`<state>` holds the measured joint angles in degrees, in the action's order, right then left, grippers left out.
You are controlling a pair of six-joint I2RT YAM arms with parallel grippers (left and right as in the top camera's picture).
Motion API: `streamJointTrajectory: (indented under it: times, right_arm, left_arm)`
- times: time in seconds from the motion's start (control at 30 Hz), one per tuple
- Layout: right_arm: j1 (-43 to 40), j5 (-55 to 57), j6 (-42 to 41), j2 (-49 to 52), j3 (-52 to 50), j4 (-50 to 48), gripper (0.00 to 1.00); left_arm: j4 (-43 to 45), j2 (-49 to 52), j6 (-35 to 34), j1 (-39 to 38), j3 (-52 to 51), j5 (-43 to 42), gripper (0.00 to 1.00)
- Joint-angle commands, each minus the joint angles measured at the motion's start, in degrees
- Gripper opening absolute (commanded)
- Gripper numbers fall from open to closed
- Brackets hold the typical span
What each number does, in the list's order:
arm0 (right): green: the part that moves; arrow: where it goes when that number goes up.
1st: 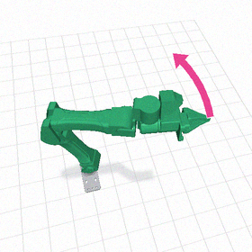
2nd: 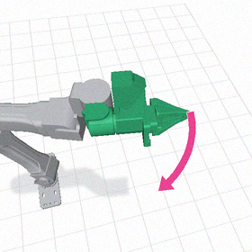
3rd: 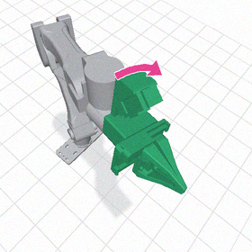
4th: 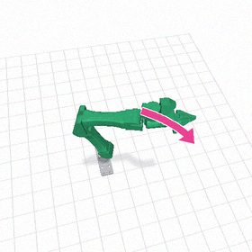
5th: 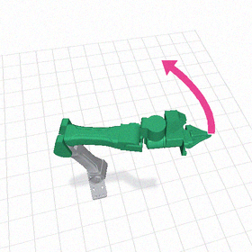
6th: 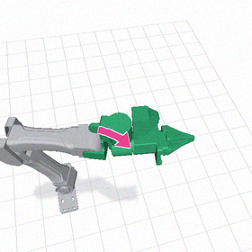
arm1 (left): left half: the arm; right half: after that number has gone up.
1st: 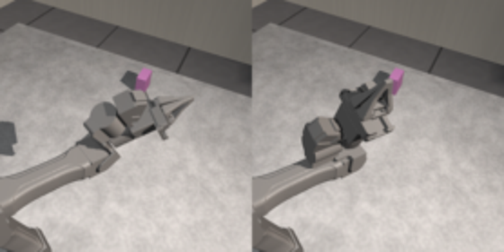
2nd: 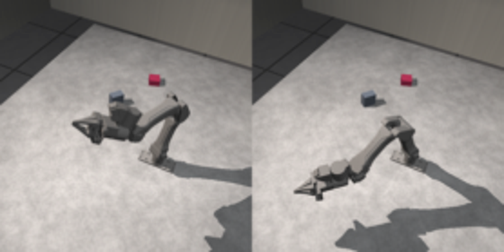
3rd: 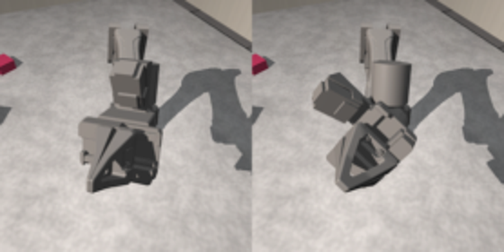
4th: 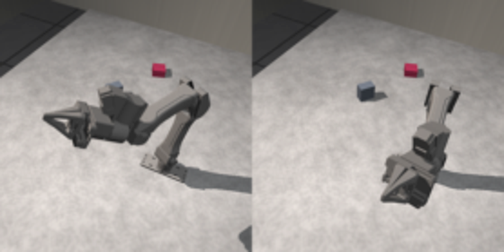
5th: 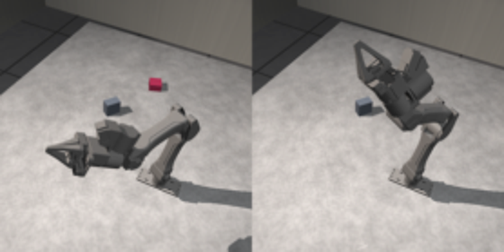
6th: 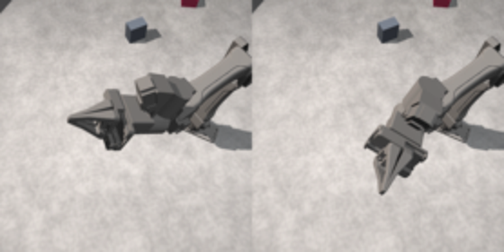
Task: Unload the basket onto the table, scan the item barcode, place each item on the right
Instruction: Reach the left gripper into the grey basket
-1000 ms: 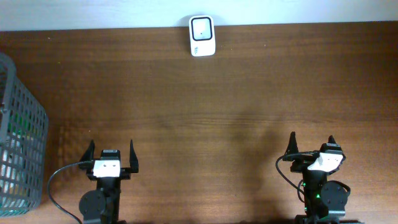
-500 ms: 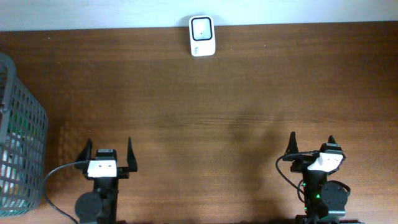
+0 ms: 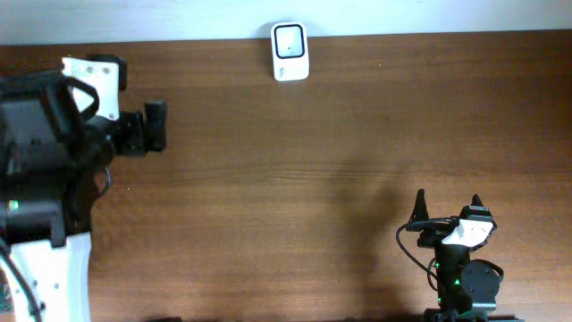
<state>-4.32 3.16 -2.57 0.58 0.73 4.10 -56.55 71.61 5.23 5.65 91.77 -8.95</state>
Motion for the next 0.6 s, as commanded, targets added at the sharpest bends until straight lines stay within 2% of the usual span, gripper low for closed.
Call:
streamJointTrajectory:
  times: [0.0, 0.1, 0.17, 0.27, 0.37, 0.43, 0.5, 0.57]
  right_arm:
    - [-0.2, 0.1, 0.2, -0.4, -0.4, 0.1, 0.98]
    - [-0.2, 0.1, 0.2, -0.4, -0.4, 0.1, 0.98]
    - [-0.2, 0.1, 0.2, -0.4, -0.4, 0.1, 0.98]
    - [-0.2, 0.1, 0.2, -0.4, -0.4, 0.1, 0.98]
    - [-0.2, 0.1, 0.2, -0.4, -0.4, 0.1, 0.98]
    - [-0.2, 0.1, 0.2, -0.4, -0.4, 0.1, 0.98]
    - [-0.2, 0.1, 0.2, -0.4, -0.4, 0.1, 0.98]
    - [-0.2, 0.1, 0.2, -0.4, -0.4, 0.1, 0.98]
  left_arm:
    - [-4.4, 2.9, -13.2, 9.9, 9.0, 14.2, 0.89]
    - [-4.2, 3.3, -21.3, 28.0, 11.7, 14.8, 0.89]
    - [-4.4, 5.6, -24.2, 36.0, 11.1, 14.3, 0.88]
    - [-4.0, 13.4, -24.3, 40.1, 10.4, 14.1, 0.86]
    - [0.2, 23.9, -15.9, 40.3, 10.4, 12.7, 0.87]
    - [2.7, 28.7, -7.1, 40.3, 10.4, 6.0, 0.86]
    - [2.4, 32.6, -5.5, 40.3, 10.4, 5.7, 0.86]
    - [1.6, 36.9, -0.8, 40.3, 10.4, 3.6, 0.86]
